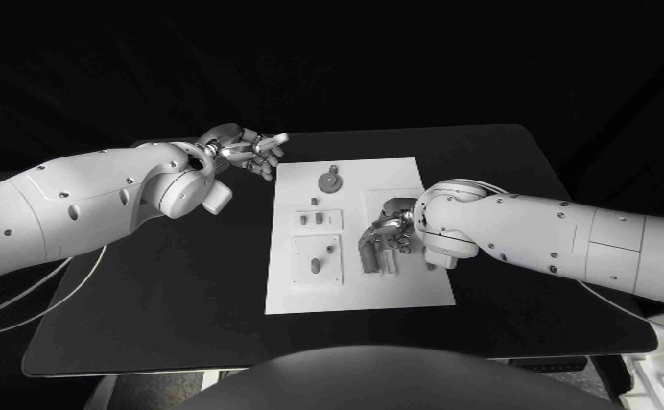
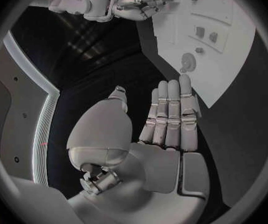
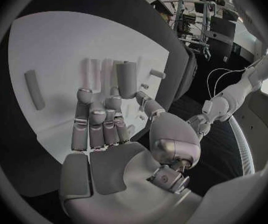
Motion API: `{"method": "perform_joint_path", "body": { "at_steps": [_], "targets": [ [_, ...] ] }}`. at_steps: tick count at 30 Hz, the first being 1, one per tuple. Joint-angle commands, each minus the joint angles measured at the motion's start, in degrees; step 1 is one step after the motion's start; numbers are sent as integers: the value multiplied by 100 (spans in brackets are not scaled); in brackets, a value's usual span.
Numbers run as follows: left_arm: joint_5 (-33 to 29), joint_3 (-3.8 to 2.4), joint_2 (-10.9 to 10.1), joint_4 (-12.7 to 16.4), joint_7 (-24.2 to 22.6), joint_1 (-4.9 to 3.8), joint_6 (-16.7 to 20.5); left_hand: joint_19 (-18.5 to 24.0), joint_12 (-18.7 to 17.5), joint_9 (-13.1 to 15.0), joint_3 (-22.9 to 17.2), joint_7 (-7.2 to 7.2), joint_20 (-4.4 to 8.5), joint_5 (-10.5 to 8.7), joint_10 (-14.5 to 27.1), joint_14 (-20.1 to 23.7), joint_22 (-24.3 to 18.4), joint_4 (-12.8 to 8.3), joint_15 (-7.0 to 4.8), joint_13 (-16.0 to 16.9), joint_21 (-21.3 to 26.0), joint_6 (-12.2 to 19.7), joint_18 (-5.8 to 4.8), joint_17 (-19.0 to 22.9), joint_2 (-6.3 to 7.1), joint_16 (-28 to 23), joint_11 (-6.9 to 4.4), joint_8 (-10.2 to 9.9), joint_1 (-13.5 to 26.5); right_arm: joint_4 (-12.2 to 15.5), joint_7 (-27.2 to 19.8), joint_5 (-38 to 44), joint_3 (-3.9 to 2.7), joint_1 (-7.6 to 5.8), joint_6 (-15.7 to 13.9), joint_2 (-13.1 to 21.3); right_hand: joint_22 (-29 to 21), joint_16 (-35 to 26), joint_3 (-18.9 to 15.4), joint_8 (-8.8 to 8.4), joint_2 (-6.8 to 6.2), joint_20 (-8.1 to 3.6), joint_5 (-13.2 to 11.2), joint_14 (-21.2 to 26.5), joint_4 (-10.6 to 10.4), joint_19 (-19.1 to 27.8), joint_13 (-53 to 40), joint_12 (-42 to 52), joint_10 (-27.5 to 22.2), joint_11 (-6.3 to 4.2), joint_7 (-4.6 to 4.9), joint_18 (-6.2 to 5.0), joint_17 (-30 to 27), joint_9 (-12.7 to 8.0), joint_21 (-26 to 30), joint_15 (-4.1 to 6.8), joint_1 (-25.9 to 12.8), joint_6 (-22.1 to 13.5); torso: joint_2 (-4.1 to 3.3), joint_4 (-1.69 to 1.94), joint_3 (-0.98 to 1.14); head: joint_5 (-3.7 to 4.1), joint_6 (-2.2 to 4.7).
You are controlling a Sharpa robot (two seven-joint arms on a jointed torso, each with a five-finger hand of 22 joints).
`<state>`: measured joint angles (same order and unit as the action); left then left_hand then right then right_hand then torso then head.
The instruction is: Assemble the parts on the task board
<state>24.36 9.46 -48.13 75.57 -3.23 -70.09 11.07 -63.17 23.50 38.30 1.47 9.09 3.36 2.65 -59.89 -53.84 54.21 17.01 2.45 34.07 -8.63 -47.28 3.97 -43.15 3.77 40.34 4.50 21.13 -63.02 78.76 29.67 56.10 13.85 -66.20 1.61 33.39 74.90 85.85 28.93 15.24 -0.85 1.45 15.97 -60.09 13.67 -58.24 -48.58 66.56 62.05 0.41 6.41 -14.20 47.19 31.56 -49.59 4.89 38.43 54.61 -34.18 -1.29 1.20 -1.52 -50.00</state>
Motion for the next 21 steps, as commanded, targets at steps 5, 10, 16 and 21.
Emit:
{"method": "perform_joint_path", "body": {
  "at_steps": [5, 10, 16, 21],
  "targets": [
    [20, -4, 5, 5, -35, -7, -80, -28, -30, -8, -37, -12, 3, 12, 1, 25, -4, -1, -17, -9, 27, 37, 115, 6, 21, 21, -27, 34, 56, 64, 130, 270, 24, 23, -40, 93, 64, 33, 19, 15, -130, 0, -50, 15, -44, 5, 10, 30, -36, -6, 33, -80, -10, 10, -17, 35, -18, 29, 0, -3, -2, -6, 0],
    [20, -4, 4, 4, -35, -7, -90, -28, -31, -9, -38, -12, 2, 12, 2, 25, -4, -1, -17, -9, 28, 38, 115, 7, 23, 20, -27, 34, 54, 90, 147, 339, 23, 22, -32, 117, 61, 33, 42, 33, -167, -10, -58, 7, -53, -13, 15, 27, -31, -15, 23, -80, -13, 20, -22, 46, 2, 61, 1, -3, -1, 5, 0],
    [24, -4, 0, 4, -26, -7, -96, -27, -31, -9, -40, -11, 2, 12, 3, 27, -3, 0, -16, -9, 29, 39, 115, 7, 26, 20, -26, 34, 54, 84, 162, 433, 22, 22, -25, 139, 60, 34, 50, 39, -186, -15, -64, -3, -54, -26, 18, 27, -23, -21, 18, -80, -14, 24, -26, 53, 13, 71, -1, -2, 2, 13, 0],
    [26, -4, 3, 4, -23, -7, -102, -27, -32, -10, -41, -11, 1, 12, 4, 28, -3, 0, -15, -10, 30, 40, 114, 8, 28, 20, -25, 34, 54, 96, 139, 440, 21, 22, -55, 140, 54, 29, 47, 37, -262, -20, -92, -8, -68, -34, 26, 21, -17, -24, 16, -80, -18, 26, -22, 61, 2, 66, -1, -6, 2, 11, 0]
  ]
}}
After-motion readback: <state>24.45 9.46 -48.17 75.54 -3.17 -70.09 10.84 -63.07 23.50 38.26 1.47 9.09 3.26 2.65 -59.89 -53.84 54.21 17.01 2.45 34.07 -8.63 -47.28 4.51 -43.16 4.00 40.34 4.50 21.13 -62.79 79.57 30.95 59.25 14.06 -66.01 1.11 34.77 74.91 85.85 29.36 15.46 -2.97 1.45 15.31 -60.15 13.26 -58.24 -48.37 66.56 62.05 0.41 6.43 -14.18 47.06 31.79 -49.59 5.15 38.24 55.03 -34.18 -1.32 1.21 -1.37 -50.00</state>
